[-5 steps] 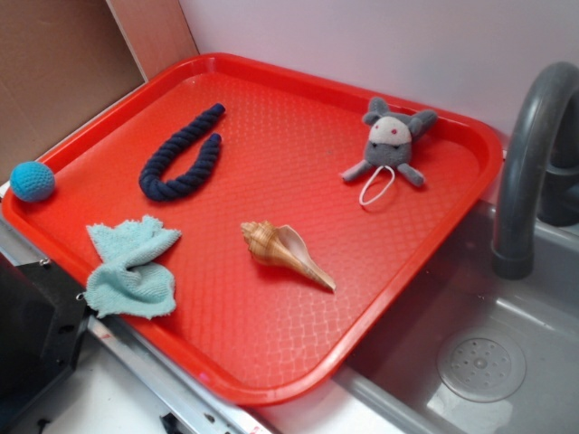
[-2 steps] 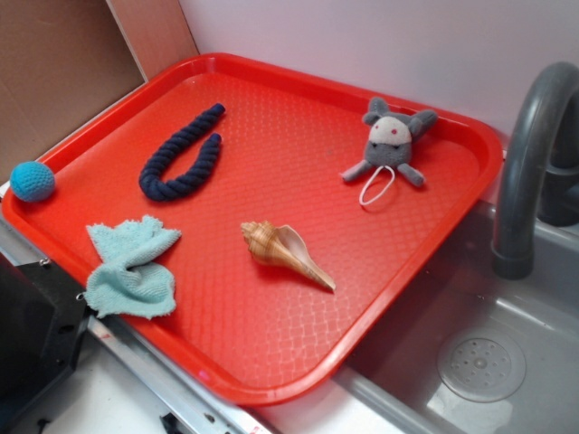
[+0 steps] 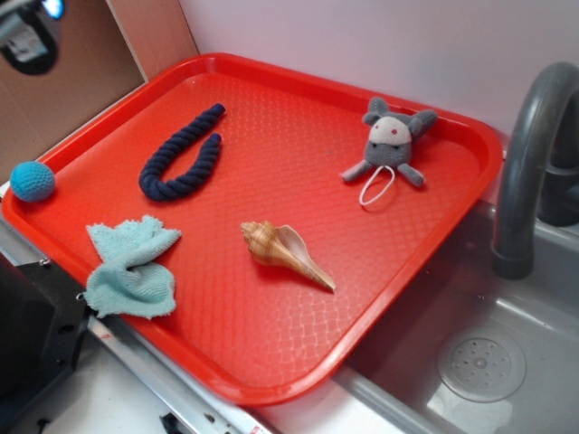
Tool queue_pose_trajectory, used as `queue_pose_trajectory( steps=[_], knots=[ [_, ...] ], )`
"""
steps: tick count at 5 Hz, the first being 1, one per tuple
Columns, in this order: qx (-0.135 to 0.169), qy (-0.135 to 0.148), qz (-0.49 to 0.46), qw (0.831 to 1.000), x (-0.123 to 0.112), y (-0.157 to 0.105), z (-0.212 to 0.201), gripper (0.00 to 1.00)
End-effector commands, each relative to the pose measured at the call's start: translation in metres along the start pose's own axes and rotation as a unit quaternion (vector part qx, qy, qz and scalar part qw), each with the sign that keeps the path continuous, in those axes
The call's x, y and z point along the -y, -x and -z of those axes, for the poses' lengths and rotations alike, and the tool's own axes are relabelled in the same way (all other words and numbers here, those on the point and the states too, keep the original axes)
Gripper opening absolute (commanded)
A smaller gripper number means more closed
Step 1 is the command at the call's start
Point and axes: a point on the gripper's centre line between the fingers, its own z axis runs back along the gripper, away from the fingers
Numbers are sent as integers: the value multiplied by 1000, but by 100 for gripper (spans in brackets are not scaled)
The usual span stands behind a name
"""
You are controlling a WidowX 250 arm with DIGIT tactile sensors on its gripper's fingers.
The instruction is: Grab the shell.
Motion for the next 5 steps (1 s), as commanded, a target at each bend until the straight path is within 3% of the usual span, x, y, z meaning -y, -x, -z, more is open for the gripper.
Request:
queue_pose_trajectory(
  steps=[1, 2, 3, 4, 5],
  knots=[
    [-29, 22, 249, 968, 32, -45, 46, 100],
    [-58, 33, 365, 928, 41, -44, 69, 100],
    [-118, 1, 343, 932, 38, -46, 97, 100],
    [-162, -9, 335, 928, 37, -45, 124, 100],
    [-187, -16, 326, 926, 37, -45, 143, 100]
  ],
)
